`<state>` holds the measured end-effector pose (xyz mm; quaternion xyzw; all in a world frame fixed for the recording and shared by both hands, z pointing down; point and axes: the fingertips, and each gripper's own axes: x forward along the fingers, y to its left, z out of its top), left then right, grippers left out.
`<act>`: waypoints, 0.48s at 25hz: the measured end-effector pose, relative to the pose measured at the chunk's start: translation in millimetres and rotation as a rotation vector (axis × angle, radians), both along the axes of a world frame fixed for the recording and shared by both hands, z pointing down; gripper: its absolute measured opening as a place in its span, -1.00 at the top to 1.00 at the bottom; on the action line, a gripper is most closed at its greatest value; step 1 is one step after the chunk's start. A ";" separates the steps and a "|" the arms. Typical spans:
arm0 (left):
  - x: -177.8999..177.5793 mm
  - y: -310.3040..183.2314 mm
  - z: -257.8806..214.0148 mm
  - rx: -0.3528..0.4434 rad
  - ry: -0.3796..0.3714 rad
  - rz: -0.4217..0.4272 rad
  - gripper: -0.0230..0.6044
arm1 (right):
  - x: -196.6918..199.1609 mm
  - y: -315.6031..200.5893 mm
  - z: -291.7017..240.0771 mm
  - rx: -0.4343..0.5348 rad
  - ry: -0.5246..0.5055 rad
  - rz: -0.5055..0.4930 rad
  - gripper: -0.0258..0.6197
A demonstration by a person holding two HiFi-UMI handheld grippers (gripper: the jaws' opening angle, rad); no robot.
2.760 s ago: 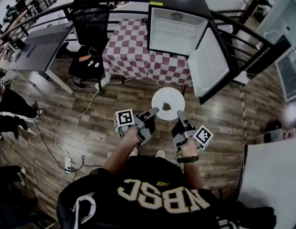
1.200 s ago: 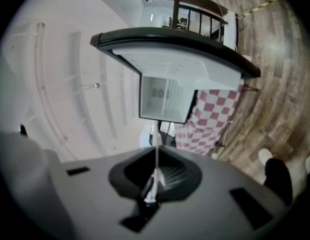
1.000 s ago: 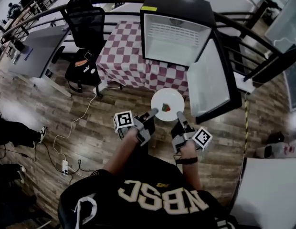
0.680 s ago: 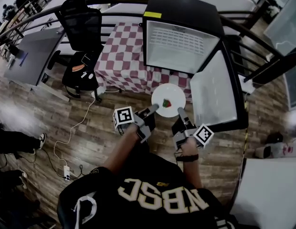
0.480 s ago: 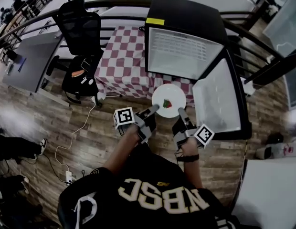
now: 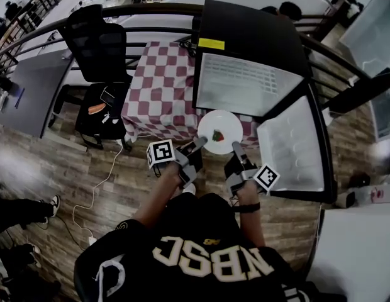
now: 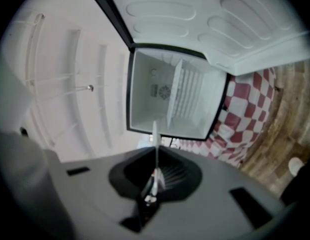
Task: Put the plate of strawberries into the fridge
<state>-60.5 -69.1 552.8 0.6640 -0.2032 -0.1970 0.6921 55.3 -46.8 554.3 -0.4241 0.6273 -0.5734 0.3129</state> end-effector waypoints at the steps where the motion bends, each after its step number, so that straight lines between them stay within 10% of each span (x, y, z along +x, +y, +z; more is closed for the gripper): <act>1: 0.1 -3.9 -0.7 0.004 0.003 0.005 0.84 | -0.6 -3.1 0.3 -0.003 -0.002 0.006 0.82; 12: 6.2 -21.5 -2.7 -0.024 0.022 0.035 0.84 | 3.8 -20.4 -2.6 -0.016 -0.006 0.036 0.82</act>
